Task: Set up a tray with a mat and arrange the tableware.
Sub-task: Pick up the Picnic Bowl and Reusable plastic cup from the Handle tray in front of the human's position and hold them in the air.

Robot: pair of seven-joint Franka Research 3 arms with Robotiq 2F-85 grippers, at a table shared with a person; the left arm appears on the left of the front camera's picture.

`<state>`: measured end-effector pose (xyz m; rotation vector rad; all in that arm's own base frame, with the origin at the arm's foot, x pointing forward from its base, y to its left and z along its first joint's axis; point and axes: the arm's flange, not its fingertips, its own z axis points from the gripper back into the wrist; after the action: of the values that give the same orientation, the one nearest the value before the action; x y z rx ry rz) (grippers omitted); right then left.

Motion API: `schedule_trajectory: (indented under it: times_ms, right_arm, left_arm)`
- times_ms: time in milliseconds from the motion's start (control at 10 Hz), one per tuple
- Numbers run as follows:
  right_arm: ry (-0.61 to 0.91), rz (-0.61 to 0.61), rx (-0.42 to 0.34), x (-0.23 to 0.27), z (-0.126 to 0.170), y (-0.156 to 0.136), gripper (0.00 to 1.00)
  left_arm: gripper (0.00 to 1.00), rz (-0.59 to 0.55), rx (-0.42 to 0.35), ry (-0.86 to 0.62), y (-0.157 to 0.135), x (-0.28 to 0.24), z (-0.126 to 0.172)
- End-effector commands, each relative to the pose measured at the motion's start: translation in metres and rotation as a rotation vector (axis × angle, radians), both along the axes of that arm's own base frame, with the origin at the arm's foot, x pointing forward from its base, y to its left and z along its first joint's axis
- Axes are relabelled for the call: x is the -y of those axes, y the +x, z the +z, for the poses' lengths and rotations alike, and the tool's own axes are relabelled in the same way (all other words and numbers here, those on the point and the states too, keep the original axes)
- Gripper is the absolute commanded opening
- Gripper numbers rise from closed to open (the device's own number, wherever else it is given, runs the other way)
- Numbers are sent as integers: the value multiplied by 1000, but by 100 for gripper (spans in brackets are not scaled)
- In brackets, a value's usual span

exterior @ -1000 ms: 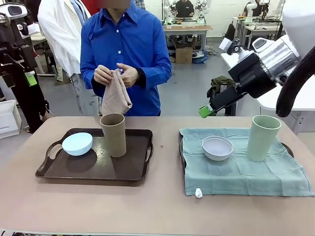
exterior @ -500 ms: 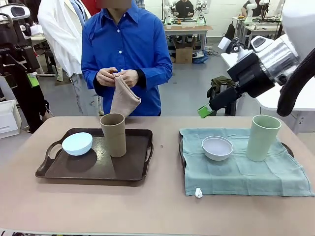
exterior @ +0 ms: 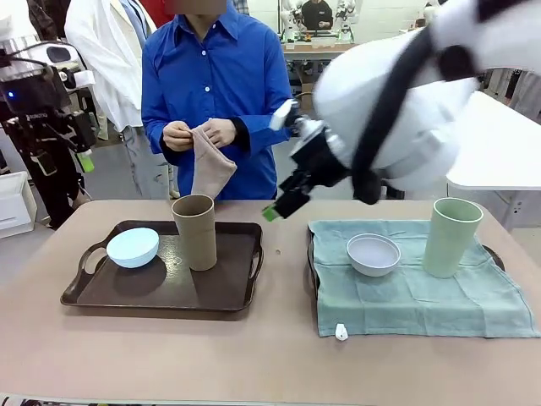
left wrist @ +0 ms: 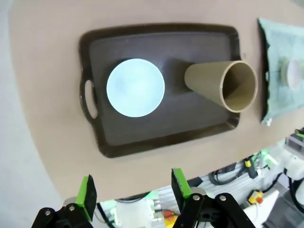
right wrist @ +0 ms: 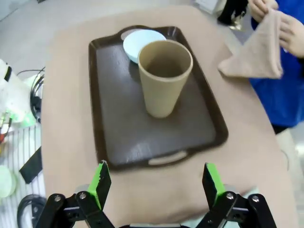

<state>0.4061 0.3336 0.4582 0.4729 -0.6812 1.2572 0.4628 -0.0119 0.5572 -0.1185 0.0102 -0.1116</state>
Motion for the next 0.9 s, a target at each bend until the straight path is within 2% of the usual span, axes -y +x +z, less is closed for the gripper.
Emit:
schedule_trajectory:
  times_ms: [0,100,300,600,700,800]
  right_arm:
    - [52,144,-47,-37,-17,38,100]
    - [48,174,-89,-53,-26,50,100]
    - [22,190,-117,-71,-43,73,100]
    - [1,186,-163,-74,-61,94,100]
    - [-12,187,-167,-71,-59,93,100]
    - [13,186,-146,-72,-66,90,100]
  left_arm:
    - [84,44,17,-13,-4,9,-30]
    - [84,54,17,-7,-2,11,-45]
    - [84,14,35,-30,6,18,-66]
    - [84,-19,53,-52,10,22,-71]
    - [84,-37,47,-42,10,24,-70]
    - [84,3,26,-29,10,21,-72]
